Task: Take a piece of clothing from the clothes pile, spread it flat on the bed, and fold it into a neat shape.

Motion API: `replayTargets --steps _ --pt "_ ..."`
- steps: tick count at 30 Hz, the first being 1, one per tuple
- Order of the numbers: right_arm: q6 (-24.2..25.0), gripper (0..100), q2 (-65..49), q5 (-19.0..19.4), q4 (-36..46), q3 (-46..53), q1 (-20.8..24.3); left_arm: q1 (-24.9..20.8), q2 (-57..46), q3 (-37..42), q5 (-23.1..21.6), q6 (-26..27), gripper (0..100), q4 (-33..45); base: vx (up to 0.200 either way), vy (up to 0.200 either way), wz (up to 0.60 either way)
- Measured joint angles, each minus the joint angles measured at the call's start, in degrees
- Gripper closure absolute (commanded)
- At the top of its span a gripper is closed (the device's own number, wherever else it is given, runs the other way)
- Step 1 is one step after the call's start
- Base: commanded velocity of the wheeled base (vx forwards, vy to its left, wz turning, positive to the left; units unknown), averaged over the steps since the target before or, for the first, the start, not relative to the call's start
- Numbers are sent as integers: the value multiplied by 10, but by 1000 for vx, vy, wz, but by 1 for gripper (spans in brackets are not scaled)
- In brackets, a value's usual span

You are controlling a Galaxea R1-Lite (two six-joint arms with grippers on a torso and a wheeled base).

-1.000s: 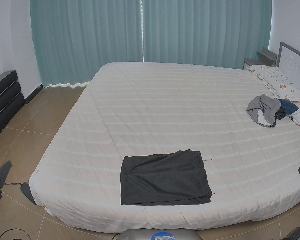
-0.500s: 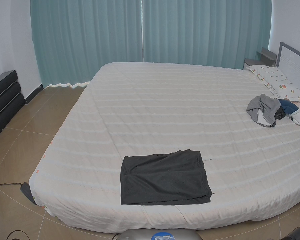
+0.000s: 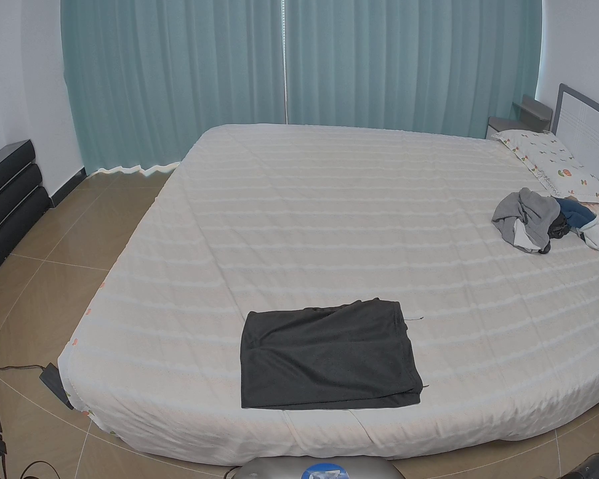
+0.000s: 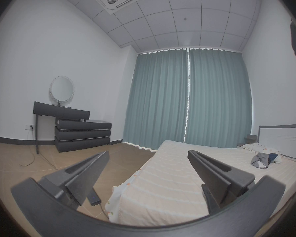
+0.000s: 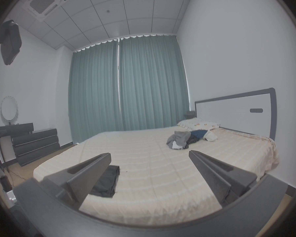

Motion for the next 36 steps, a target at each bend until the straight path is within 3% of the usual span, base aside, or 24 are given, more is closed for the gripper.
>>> replayTargets --steps 4,8,16,27,32,36 --pt "-16 0 0 4 -112 72 0 0 -2 36 -23 -3 0 -42 0 0 0" --pt "-29 0 -1 14 -161 118 0 1 -3 58 -51 -5 0 -59 0 0 0" --pt "-36 0 -1 31 -119 133 0 1 -3 68 -135 -17 0 -4 0 0 0" --pt "-36 0 0 54 -111 134 0 1 -3 68 -231 -20 0 -5 0 0 0" --pt "-34 0 0 75 -99 134 0 1 -3 68 -234 -5 0 -4 0 0 0" --pt "-33 0 0 89 -85 134 0 1 -3 68 -231 40 0 8 0 0 0"
